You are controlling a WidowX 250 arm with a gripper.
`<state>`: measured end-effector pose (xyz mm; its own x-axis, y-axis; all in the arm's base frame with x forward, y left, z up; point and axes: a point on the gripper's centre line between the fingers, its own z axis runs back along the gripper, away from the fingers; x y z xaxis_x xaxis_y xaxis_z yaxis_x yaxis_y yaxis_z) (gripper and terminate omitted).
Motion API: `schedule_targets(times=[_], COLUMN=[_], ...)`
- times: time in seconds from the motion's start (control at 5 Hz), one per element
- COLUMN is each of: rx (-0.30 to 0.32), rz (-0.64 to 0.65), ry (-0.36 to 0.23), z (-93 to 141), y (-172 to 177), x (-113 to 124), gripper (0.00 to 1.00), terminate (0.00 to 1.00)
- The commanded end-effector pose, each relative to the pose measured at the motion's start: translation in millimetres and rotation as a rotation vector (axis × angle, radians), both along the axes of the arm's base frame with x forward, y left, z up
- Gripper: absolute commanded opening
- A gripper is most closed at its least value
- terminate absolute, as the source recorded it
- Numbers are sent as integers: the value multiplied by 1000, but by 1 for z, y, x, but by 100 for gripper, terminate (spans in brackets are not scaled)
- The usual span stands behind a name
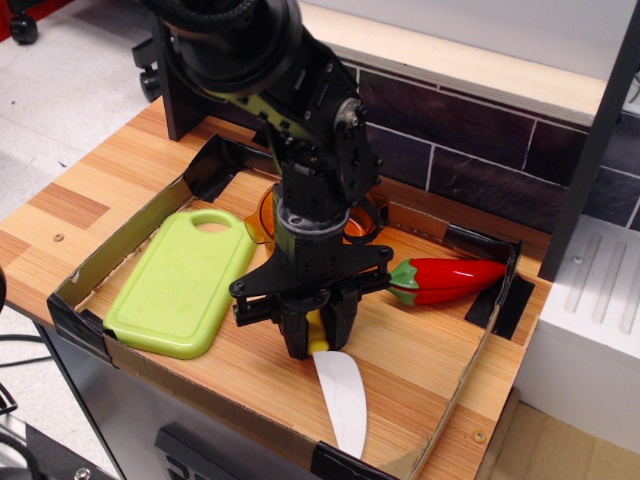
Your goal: Put knife in pot
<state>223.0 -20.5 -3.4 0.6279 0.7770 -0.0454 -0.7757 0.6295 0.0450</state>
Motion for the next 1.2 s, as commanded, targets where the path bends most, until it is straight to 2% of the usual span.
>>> schedule_targets(times=[0.0,0.2,0.4,0.6,0.8,1.0], rx=[-55,-51,-53,-89,-147,-175], rz=[129,259,296,343,417,477], ry=[40,43,-2,-57,-71,-56], z=[26,36,46,72,102,114], y=[0,1,4,6,13,21], x=[-11,-11,-10,-6,12,39], gripper=[0,0,0,0,0,0], terminate=[0,0,0,0,0,0])
